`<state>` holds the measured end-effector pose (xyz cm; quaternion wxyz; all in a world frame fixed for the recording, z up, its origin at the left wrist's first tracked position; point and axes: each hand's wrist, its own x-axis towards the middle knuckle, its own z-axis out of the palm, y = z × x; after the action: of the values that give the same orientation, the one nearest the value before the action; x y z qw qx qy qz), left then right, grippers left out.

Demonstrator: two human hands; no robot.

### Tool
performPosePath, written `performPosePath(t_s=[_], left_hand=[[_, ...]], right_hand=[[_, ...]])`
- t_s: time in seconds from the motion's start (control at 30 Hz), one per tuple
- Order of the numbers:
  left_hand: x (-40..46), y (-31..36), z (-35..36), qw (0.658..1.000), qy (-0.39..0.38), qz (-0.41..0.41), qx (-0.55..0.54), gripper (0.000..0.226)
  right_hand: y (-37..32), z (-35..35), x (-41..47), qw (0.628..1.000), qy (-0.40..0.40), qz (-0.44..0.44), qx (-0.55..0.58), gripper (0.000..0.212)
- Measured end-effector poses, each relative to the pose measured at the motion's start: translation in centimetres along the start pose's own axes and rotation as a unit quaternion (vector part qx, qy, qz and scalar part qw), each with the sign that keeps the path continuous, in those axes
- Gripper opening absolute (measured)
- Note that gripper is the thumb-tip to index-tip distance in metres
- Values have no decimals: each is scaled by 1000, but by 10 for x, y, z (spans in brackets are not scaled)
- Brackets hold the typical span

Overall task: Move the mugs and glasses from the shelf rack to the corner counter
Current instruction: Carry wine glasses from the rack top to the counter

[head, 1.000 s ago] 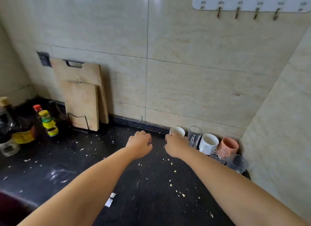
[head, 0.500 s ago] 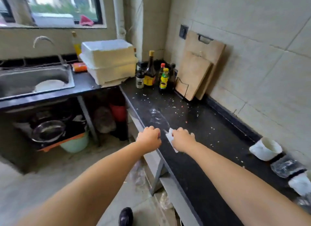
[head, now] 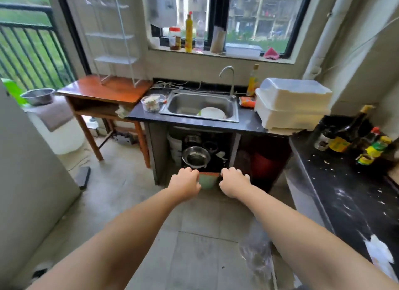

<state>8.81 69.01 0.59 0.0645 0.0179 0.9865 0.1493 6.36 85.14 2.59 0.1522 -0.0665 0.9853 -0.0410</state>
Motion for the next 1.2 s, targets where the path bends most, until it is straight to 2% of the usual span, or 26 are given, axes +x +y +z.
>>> performPosePath(t_s=[0.23,0.43,0.7,1.03,1.2], left_hand=[[-2,-196,-86,989,65,-129,-20,19],[-1,-295,-134,975,96,-196,-50,16],[68,-395,-183,966,124,-225,-39,21],[235,-494,-264,962,160,-211,-62,16],[306,-538,-306,963,177,-198,-54,20]], right_hand=[[-197,-13,71,993,11,-116,-2,39],[-305,-26,116,983,13,-183,-25,35],[-408,-49,210,970,33,-239,-27,33],[-507,-133,392,966,60,-249,-23,32],[-545,-168,464,965,77,-249,-12,36]])
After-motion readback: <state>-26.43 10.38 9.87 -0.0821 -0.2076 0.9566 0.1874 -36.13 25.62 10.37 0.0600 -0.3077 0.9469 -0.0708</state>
